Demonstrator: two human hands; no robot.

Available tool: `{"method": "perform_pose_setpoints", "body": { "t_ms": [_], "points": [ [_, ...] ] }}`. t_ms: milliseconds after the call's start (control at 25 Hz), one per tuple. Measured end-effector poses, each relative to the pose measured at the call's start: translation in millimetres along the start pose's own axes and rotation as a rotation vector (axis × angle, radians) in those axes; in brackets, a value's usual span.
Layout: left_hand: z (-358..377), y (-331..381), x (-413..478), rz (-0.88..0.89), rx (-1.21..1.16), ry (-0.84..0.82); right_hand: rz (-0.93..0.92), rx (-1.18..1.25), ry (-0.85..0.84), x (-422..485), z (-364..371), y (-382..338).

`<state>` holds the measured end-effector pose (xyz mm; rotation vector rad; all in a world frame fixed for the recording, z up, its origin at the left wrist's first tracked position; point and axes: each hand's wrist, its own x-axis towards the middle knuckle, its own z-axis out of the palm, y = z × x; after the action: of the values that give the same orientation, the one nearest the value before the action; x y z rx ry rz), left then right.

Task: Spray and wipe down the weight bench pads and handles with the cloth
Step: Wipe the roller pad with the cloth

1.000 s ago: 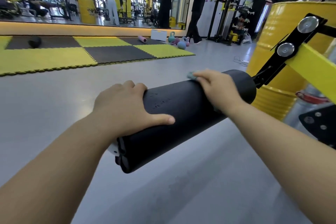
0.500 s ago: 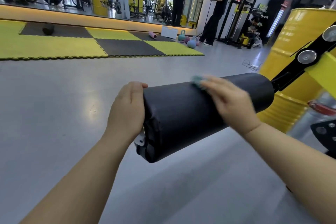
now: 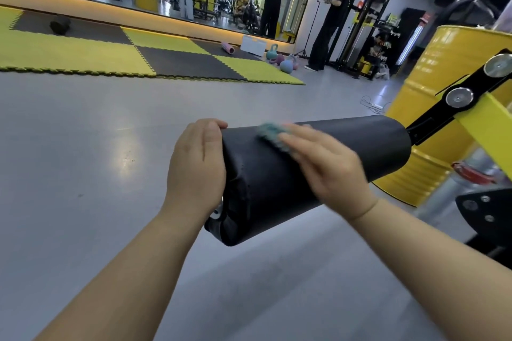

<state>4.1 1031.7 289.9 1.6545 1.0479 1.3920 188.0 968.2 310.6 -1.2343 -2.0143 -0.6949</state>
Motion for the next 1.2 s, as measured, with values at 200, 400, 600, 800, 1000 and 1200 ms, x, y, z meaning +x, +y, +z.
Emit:
{"method": "perform_pose_setpoints", "body": {
  "t_ms": [200,400,600,800,1000,1200],
  "points": [
    [1,1,-5,-0.024,-0.014,0.010,0.793,-0.037,0.136,-4,-10,18],
    [2,-3,-2,0.020,-0.083,0.021,0.082,0.128,0.138,2,26,-77],
    [-1,-4,-3,0.000,-0.032,0.001,-0.162,-0.090,-0.055,-26,-1,18],
    [1,0,-6,-0.012,-0.033,0.031,0.755,-0.015,0.127,-3,-3,7],
    [0,-5,-7,0.050,-0.134,0.022,0.043,0.119,0.031,13,17,-73],
    [-18,-8,-2,0.037,-0.105,-0.108,0.216,-0.007,0.015,-20,-11,5]
  ]
}}
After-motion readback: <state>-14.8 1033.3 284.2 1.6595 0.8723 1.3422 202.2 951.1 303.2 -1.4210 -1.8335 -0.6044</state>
